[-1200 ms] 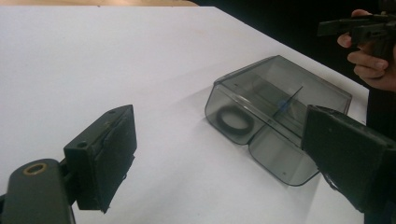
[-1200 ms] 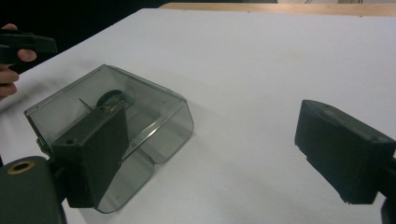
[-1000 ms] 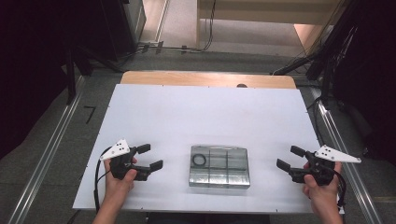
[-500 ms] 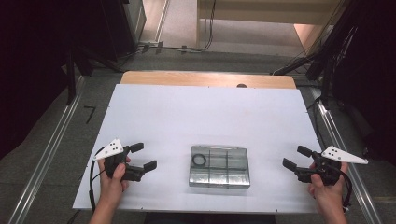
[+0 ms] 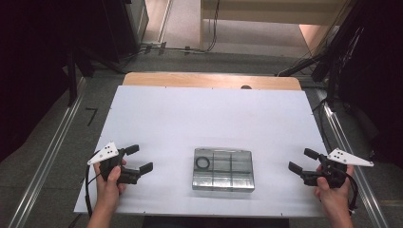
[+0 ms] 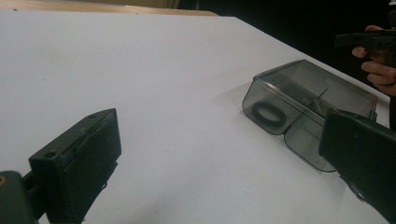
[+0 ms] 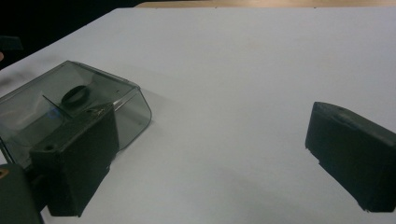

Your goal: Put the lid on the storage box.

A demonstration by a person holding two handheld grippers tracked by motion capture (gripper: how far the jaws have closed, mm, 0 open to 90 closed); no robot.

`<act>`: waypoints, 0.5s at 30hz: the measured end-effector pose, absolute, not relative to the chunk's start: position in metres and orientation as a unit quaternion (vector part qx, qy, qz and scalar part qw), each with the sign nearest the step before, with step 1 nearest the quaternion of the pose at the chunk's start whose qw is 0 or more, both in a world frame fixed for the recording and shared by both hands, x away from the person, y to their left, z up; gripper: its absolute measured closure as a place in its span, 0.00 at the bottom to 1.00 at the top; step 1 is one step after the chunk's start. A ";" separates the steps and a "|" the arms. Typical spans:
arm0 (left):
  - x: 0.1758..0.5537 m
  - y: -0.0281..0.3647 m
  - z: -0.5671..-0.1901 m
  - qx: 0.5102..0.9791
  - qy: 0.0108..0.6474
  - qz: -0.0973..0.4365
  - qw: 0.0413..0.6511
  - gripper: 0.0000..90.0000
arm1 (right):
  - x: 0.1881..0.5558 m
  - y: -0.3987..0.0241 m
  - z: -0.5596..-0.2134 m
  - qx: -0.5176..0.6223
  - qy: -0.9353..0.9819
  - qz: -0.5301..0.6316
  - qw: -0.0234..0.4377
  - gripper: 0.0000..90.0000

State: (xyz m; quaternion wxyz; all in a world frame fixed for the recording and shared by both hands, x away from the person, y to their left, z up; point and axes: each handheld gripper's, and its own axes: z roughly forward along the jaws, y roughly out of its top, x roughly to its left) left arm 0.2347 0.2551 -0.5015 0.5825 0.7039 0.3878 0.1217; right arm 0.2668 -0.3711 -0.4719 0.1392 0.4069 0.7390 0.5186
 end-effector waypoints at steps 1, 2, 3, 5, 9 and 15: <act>0.235 0.256 -0.502 0.704 0.387 0.124 0.582 0.00 | 0.267 -0.371 -0.473 0.406 0.740 0.519 0.138 0.01; 0.234 0.257 -0.503 0.704 0.387 0.124 0.583 0.00 | 0.267 -0.371 -0.473 0.405 0.740 0.518 0.139 0.00; 0.234 0.257 -0.504 0.704 0.387 0.126 0.582 0.00 | 0.267 -0.372 -0.474 0.405 0.740 0.520 0.139 0.00; 0.234 0.258 -0.505 0.703 0.388 0.130 0.582 0.00 | 0.268 -0.372 -0.475 0.401 0.740 0.521 0.141 0.00; 0.232 0.259 -0.506 0.697 0.385 0.138 0.589 0.00 | 0.268 -0.371 -0.480 0.392 0.740 0.526 0.143 0.00; 0.231 0.260 -0.507 0.693 0.388 0.140 0.592 0.00 | 0.269 -0.372 -0.482 0.393 0.733 0.538 0.138 0.00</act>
